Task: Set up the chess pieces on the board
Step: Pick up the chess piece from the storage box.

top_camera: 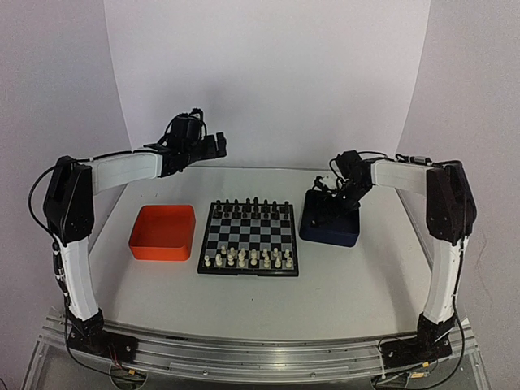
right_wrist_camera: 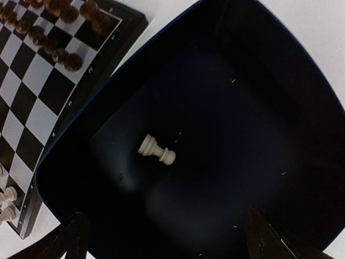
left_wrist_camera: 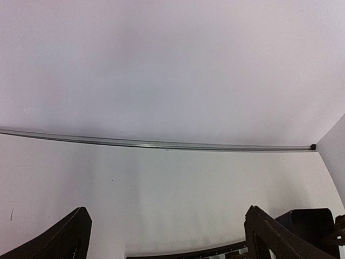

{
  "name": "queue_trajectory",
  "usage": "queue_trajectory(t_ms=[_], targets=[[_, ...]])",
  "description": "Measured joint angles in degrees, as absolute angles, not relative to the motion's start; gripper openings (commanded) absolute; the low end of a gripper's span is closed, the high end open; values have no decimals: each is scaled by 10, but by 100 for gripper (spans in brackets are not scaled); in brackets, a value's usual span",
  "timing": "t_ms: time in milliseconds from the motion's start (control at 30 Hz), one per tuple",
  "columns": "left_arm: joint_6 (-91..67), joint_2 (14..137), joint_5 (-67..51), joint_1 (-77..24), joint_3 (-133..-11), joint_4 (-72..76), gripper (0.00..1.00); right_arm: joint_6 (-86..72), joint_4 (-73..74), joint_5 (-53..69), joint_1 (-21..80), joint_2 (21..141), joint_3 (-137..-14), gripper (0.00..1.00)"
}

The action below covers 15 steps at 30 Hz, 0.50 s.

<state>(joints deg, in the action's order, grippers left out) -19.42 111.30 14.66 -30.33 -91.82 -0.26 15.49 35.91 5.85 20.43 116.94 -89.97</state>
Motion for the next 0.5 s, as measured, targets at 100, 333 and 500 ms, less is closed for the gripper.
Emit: queue_trajectory(t_ms=[100, 333, 500], targets=[[-194, 1139, 154, -292, -940, 6, 100, 193, 384, 63, 204, 1187, -913, 98], [-190, 1198, 163, -280, -1001, -6, 100, 266, 399, 87, 204, 1245, -979, 85], [-188, 1216, 152, -274, -1036, -31, 100, 344, 400, 115, 204, 1292, -1015, 80]])
